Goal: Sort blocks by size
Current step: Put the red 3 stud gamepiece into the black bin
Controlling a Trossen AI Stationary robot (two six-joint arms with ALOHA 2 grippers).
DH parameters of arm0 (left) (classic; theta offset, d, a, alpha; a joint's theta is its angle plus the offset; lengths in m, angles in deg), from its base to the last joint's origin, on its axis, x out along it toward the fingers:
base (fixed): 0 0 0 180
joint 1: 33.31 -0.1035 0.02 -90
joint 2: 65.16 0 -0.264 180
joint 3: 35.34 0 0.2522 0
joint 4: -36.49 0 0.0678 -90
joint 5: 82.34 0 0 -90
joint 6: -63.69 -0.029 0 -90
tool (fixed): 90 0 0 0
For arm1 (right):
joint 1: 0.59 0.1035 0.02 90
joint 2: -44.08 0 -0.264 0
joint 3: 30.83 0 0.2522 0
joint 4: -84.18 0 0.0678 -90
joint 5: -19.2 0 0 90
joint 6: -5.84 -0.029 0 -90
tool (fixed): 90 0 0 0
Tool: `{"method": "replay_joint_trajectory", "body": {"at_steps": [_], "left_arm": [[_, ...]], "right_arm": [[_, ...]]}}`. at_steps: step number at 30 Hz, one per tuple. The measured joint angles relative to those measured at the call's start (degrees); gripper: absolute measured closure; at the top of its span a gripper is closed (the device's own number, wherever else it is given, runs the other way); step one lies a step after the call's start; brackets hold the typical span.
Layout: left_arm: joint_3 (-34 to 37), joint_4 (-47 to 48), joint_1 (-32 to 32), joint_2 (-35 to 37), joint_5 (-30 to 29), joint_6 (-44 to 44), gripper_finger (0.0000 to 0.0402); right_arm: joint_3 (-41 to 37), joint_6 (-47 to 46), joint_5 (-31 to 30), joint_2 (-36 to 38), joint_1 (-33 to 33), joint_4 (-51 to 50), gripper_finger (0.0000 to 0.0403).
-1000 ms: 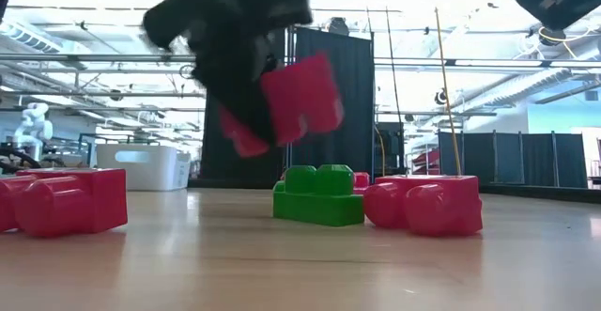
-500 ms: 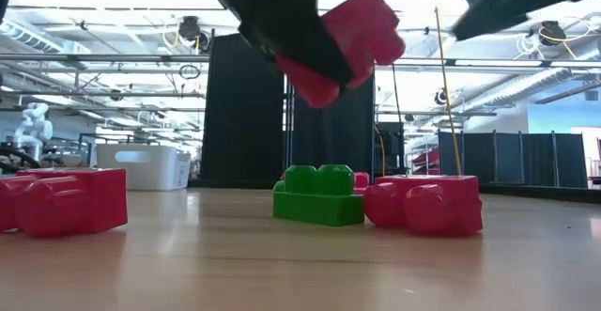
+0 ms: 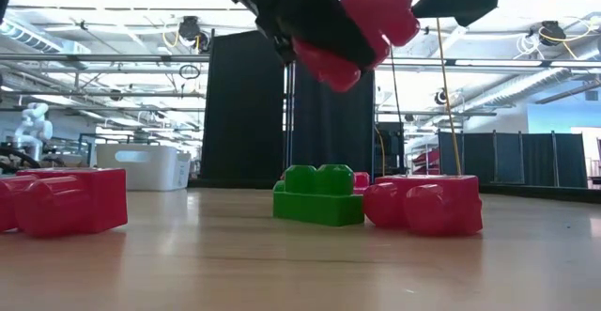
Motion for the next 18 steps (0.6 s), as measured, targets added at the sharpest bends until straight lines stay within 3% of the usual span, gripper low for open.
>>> {"method": "replay_joint_trajectory", "body": {"at_steps": [5, 18], "left_arm": [[0.02, -1.68, 0.00, 0.00, -0.17, -1.90, 0.0275], [0.02, -6.62, -0.52, 0.00, -0.63, -4.70, 0.0275]], "right_arm": [[0.00, 0.65, -0.10, 0.00, 0.06, 0.07, 0.0080], [0.00, 5.84, -0.06, 0.00, -3.35, 6.46, 0.0082]]}}
